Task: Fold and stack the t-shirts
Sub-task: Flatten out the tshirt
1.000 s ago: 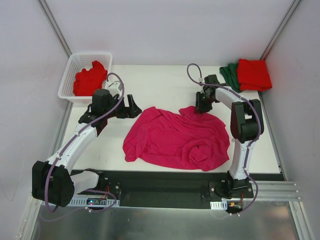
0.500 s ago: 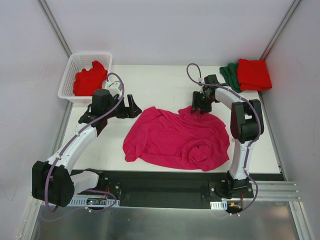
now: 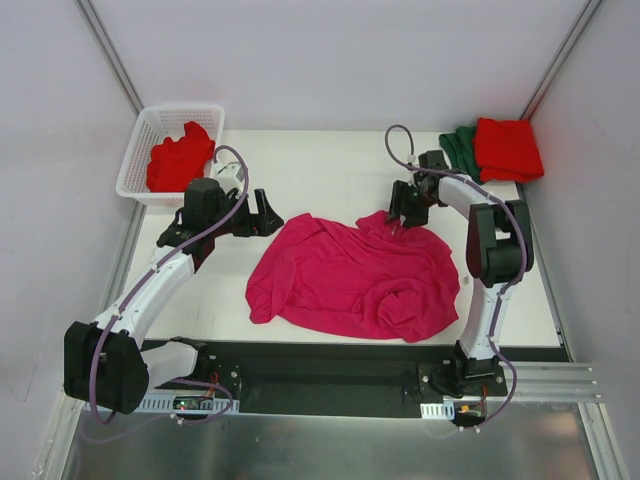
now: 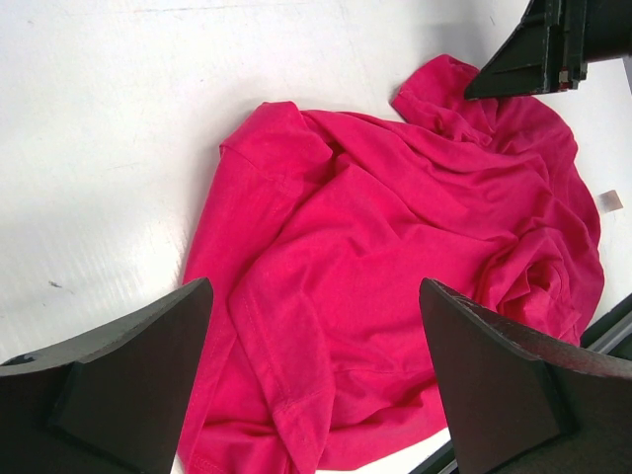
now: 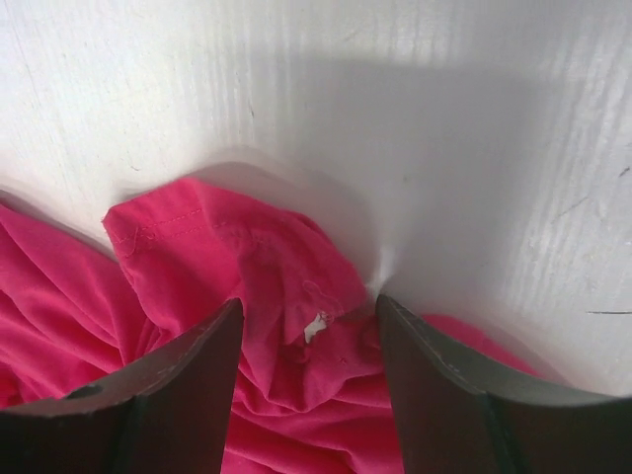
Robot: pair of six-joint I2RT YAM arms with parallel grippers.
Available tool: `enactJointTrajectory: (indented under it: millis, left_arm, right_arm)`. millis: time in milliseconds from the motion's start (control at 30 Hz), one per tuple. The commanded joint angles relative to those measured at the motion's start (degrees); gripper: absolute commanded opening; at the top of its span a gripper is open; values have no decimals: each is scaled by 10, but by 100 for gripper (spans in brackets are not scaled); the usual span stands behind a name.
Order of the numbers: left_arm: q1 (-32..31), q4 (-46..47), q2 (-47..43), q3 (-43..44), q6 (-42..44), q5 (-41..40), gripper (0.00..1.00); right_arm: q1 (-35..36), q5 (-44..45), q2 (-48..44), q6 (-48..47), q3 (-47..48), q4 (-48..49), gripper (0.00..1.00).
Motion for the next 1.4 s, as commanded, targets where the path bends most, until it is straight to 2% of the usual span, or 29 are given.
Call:
enactJointTrajectory:
  millis: [0,300,600,867,1133,1233,1300,1367]
  left_arm:
    - [-2,6,-7,12,7,7,86]
    - [-1,5,-1,15,8,11,86]
    - [-2,5,0,16,11,10,86]
    - [-2,6,0,12,13,9,86]
    - [-1,6,1,11,15,7,86]
    - [-2,6,2,10,15,7,86]
    - [-2,6,2,10,15,4,90]
    - [-2,6,6,13,15,-8,99]
  right_arm:
    - [-17,-27,-30,21,-18,15,60]
    - [-37,-74,-34,63,-40,52,59]
    - [-63,-142,-33,144,-79,143,54]
    - [-66,-133,-34,143,-84,144,49]
    - [-67,-135,-30,140,-86,142,35]
    - [-67,-136,-29,138,-86,142,22]
    - [-68,-136,-26,137,-85,142,14]
    - [-67,-137,-26,136,-85,142,11]
